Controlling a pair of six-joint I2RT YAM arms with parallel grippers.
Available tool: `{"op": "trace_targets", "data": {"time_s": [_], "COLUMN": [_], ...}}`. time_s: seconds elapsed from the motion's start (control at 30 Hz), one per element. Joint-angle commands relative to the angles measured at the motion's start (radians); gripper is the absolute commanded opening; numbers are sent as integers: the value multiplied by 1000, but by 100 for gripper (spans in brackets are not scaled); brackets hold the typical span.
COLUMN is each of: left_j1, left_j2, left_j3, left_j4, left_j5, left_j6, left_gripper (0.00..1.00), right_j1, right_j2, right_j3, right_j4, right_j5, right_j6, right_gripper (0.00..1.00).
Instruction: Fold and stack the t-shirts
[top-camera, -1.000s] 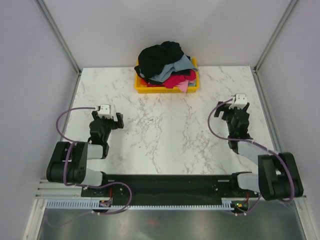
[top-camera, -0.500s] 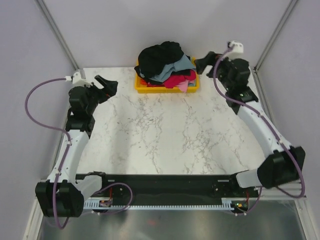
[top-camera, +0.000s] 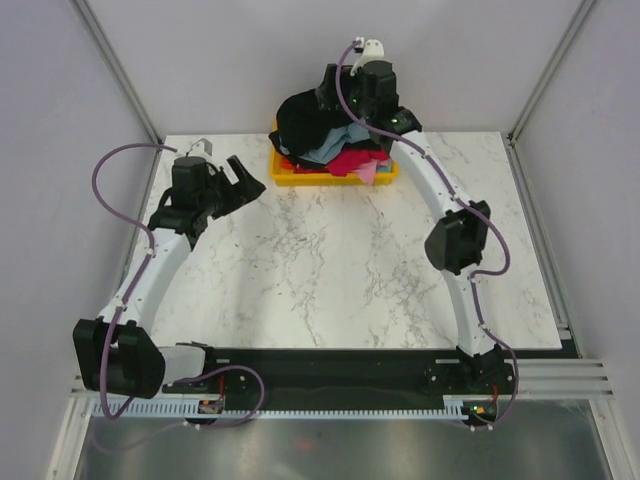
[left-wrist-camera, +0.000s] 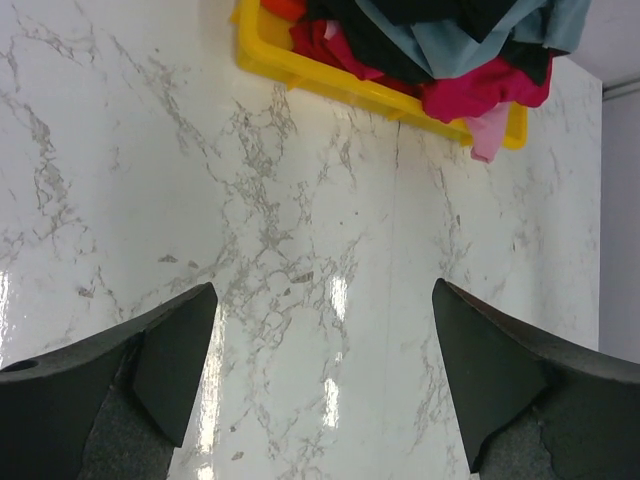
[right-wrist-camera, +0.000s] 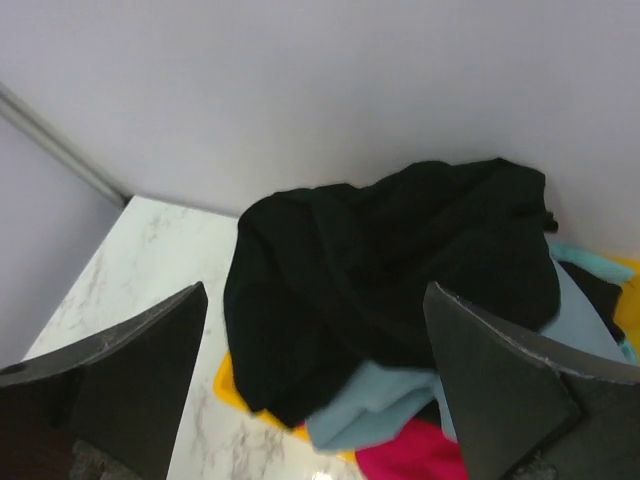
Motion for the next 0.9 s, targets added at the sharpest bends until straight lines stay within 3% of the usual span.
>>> {"op": "trace_targets", "data": {"time_s": [0.0,0.1,0.23,0.33,0.37,0.4,0.47,0.5,0.6,0.67,0.87], "left_j1": [-21,-35,-64,-113,-124,-141,-153,-153,-157,-157,-157], "left_j2": [-42,-85,-151,-170,-181,-188,-222,-234,-286,-306,-403], "left_j3": [-6,-109,-253,-292,-295,-298,-310,-316,-339,-338,-270], "left_j4": [-52,-53,-54,-68,-72,-94,-106,-114,-126,-151,-275], "left_j5": [-4,-8,-11,-13,-5,-2,-2,-2,-14,-4,-22], "left_j6": [53,59,42,21,17,16,10,8,-1,-4,36], "left_gripper": [97,96,95,92,91,91,90,90,90,90,90], "right_j1": [34,55,74,72,71,68,68,69,69,75,150], "right_j2": [197,254,354,346,345,337,317,287,195,144,-35], "right_j3": [266,185,272,203,194,188,153,137,68,28,42], "right_j4": [-103,84,120,184,187,186,204,215,246,287,289], "right_j5": [159,259,449,474,474,477,481,477,425,396,304], "right_j6": [-78,-141,-195,-202,-202,-204,-211,-210,-198,-192,-282], "right_gripper": [99,99,99,99,89,68,48,31,8,2,6]}}
